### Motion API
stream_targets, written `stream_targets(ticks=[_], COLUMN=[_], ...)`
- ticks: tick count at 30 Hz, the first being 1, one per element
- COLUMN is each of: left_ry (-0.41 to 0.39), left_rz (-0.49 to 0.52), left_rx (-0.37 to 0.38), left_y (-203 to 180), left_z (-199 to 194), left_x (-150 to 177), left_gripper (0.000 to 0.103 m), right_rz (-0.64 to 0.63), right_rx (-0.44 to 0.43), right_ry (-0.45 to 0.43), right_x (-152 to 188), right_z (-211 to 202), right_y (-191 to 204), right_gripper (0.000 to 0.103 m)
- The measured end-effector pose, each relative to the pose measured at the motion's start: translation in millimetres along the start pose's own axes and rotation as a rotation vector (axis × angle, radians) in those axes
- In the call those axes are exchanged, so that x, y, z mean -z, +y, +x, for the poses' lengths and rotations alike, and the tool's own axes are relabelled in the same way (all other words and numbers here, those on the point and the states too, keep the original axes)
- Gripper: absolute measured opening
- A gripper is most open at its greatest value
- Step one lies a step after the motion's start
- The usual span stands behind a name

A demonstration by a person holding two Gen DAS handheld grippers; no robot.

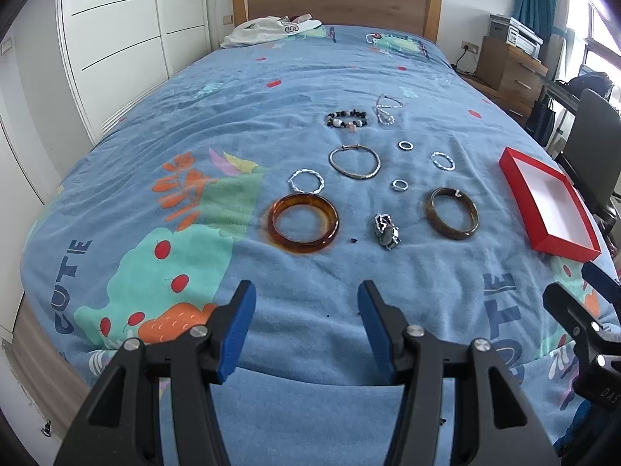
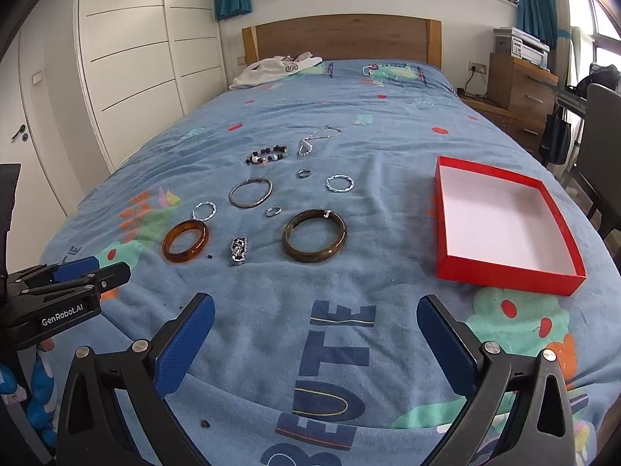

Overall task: Organize jewelry
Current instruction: 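Move both open tools forward toward the jewelry on the bed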

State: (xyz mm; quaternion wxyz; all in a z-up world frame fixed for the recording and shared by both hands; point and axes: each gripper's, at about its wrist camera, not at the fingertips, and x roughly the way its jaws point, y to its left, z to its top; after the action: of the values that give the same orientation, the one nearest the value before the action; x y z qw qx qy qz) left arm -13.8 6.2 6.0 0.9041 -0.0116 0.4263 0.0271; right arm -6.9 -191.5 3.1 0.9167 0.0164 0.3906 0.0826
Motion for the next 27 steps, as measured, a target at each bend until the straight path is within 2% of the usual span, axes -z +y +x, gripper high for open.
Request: stream_targets(ticks=[18, 27], left_ry=[0.041, 0.065], left_rz=[0.003, -0.005], left_rx=[0.026, 0.035], left_y=[-5.8, -2.8], left_z=[11.4, 22.9], left_x=[-4.8, -6.4], left_gripper=[0.053, 0.053], right_rz=[0.008, 0.004], right_rx=[-0.015, -0.029], right_ry=[0.033, 0.071], right_x=[-1.7, -0.1], right_z=[13.4, 27.7], right_y=[2.6, 4.3], right_gripper=[0.102, 0.097])
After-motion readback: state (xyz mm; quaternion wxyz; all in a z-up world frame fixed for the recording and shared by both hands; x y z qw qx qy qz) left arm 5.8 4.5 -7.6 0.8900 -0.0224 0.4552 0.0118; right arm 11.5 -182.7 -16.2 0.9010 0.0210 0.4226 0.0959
